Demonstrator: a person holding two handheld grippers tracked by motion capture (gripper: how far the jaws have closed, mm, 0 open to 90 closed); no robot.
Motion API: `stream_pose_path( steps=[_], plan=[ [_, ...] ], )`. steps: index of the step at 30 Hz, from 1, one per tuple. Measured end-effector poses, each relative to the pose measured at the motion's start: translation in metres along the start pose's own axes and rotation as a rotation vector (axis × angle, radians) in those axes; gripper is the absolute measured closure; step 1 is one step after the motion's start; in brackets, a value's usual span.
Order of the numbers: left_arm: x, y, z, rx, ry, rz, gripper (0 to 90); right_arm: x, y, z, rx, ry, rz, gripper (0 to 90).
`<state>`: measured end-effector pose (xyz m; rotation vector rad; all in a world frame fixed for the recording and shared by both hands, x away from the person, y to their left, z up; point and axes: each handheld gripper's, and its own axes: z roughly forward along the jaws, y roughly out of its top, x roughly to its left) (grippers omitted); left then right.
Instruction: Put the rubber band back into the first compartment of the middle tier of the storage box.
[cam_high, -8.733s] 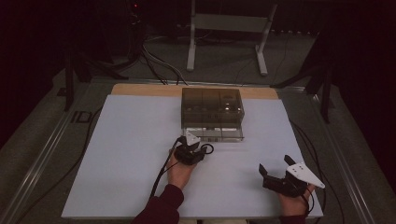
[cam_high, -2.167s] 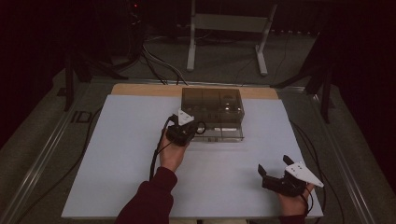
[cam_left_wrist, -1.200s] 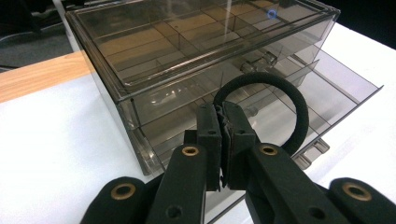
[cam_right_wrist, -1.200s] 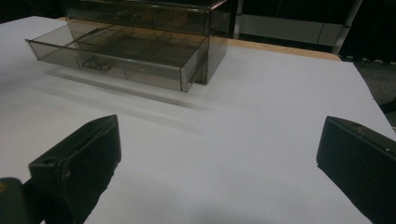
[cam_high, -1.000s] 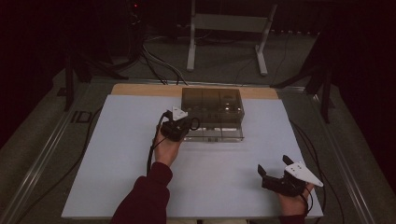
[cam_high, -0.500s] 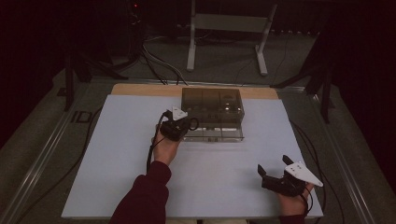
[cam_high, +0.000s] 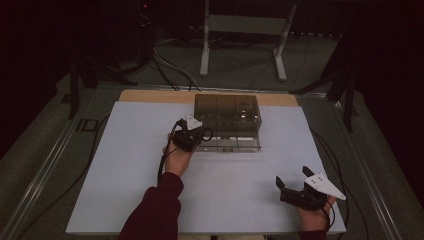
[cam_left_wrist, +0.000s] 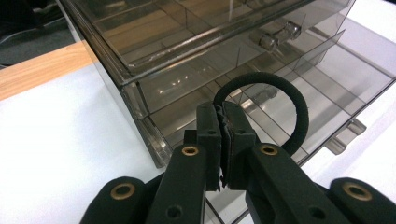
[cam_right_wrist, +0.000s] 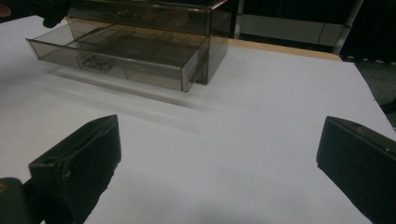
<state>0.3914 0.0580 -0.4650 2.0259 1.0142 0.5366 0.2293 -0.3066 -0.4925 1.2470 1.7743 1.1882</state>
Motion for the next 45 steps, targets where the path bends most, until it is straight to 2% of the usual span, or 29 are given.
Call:
stream_pose_path(
  steps=[21, 26, 37, 41, 45],
  plan=[
    [0.000, -0.008, 0.009, 0.045, -0.002, -0.003, 87.9, 0.000, 0.000, 0.000, 0.002, 0.002, -0.005, 0.4],
    [0.001, -0.009, 0.010, 0.071, 0.005, 0.011, 87.7, 0.000, 0.000, 0.000, 0.002, 0.002, -0.006, 0.4],
    [-0.001, -0.009, 0.011, 0.083, 0.006, 0.017, 86.9, 0.000, 0.000, 0.000, 0.003, 0.002, -0.007, 0.4],
    [-0.002, -0.008, 0.011, 0.065, -0.010, 0.000, 72.6, 0.000, 0.000, 0.000, 0.002, 0.002, -0.002, 0.4],
    [-0.001, -0.008, 0.010, 0.044, -0.036, -0.018, 62.9, 0.000, 0.000, 0.000, 0.002, 0.000, -0.001, 0.4]
  ],
)
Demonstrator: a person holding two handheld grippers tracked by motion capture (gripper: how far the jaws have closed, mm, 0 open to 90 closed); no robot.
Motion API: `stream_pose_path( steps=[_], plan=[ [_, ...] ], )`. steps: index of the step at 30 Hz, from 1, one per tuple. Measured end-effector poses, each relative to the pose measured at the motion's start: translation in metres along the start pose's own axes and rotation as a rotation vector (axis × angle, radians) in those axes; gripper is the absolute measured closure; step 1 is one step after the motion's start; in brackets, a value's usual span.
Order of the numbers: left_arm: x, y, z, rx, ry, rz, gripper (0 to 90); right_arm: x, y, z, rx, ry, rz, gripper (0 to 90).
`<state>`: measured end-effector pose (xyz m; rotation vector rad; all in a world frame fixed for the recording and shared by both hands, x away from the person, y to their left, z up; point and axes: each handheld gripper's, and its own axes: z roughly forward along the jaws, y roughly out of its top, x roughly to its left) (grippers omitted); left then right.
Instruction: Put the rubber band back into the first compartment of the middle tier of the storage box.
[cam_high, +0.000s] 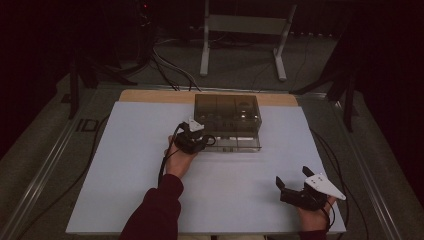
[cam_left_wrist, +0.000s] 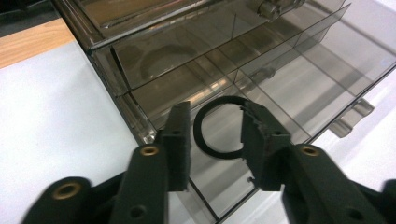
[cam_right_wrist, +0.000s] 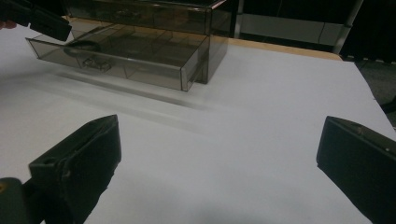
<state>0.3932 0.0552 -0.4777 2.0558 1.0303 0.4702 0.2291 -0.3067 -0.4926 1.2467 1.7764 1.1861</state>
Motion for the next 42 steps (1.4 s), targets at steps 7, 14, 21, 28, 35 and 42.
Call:
stream_pose_path(
  steps=[7, 14, 21, 28, 35, 42],
  plan=[
    [0.003, 0.003, -0.009, -0.073, -0.027, -0.043, 47.8, 0.000, 0.000, 0.000, 0.000, 0.001, -0.002, 0.5],
    [0.009, 0.003, -0.019, -0.112, -0.054, -0.082, 41.8, 0.000, 0.000, 0.000, 0.001, 0.001, -0.003, 0.4],
    [0.015, 0.003, -0.036, -0.171, -0.022, -0.105, 30.7, 0.000, 0.000, 0.000, 0.002, 0.002, -0.003, 0.4],
    [0.023, -0.006, -0.059, -0.209, 0.014, -0.091, 13.4, 0.000, 0.000, 0.000, 0.002, 0.001, -0.001, 0.4],
    [0.034, -0.032, -0.090, -0.219, 0.044, -0.053, 0.3, 0.002, 0.000, 0.001, 0.001, 0.008, -0.010, 0.4],
    [0.043, -0.069, -0.116, -0.251, 0.054, -0.046, 0.3, 0.005, 0.000, 0.001, 0.000, 0.020, -0.018, 0.4]
  ],
)
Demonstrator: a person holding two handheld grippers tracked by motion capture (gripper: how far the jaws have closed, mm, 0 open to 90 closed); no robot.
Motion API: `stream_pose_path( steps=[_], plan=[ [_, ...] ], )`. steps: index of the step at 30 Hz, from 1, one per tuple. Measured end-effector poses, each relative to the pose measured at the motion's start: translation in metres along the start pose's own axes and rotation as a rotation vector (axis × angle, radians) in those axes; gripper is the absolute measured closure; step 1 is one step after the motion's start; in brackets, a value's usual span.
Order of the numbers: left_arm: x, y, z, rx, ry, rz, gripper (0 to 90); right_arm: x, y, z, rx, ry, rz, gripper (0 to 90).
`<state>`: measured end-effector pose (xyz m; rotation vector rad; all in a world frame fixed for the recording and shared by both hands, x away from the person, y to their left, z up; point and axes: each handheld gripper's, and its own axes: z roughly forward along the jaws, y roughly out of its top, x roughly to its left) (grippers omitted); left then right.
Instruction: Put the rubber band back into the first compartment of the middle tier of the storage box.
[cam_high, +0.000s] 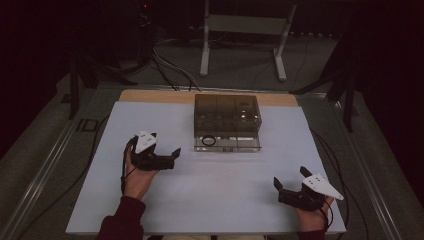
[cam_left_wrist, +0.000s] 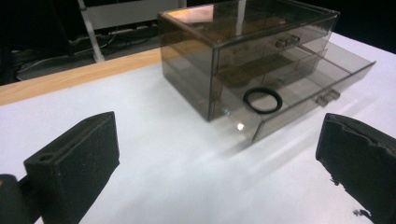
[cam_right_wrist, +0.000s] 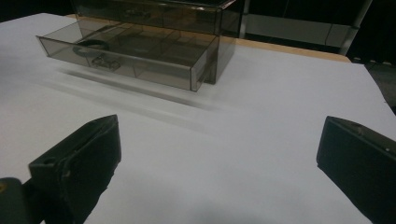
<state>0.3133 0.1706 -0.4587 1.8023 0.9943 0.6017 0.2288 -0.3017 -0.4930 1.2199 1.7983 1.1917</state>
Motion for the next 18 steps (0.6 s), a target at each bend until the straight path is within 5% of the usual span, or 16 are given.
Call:
stream_pose_path(
  steps=[18],
  plan=[
    [0.011, -0.061, -0.059, -0.077, 0.111, -0.047, 0.1, 0.008, 0.000, 0.004, 0.029, 0.046, -0.017, 0.1]
  ],
)
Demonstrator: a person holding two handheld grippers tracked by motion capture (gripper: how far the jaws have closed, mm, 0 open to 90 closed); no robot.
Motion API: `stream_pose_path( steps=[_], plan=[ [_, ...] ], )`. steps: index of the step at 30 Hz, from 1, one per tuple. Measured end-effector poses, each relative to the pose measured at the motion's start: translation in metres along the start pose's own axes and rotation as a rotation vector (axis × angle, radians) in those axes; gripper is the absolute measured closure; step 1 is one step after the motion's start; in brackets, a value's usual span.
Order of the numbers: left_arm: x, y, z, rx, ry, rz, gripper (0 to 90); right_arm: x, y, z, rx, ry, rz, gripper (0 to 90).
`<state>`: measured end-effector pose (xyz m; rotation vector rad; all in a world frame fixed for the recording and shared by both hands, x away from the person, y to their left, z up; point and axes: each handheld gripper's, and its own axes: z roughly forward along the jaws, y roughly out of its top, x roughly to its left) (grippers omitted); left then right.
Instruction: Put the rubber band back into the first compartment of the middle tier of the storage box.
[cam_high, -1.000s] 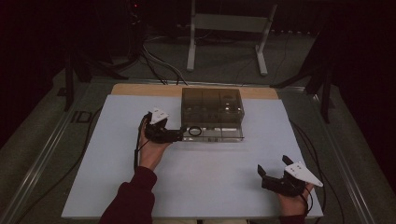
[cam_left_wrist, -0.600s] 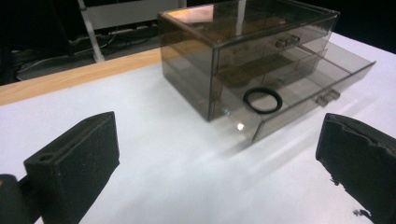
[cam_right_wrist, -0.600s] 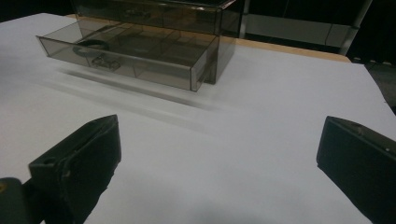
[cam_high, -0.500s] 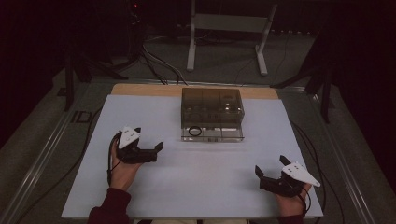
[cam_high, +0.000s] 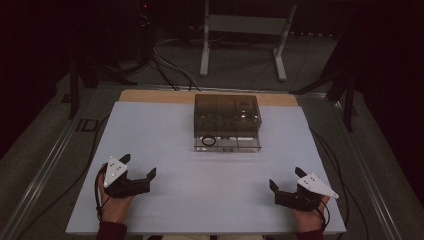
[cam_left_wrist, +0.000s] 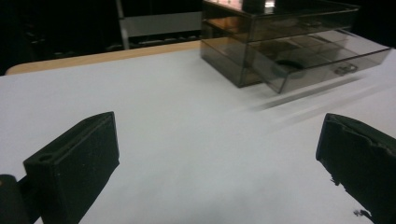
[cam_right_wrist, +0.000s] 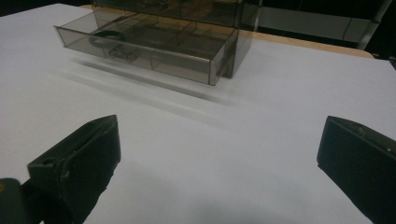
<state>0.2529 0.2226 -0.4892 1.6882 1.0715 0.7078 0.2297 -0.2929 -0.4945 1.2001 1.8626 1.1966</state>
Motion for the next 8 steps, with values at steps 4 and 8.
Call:
stream_pose_path(
  steps=[4, 8],
  plan=[
    [0.0005, -0.0041, 0.0005, 0.014, 0.019, 0.023, 0.1, 0.0005, 0.0000, 0.0026, 0.009, 0.011, -0.003, 0.1],
    [0.0021, -0.0061, 0.0011, 0.016, 0.029, 0.003, 0.1, 0.0011, -0.0012, 0.0053, 0.027, 0.030, -0.007, 0.1]
  ],
)
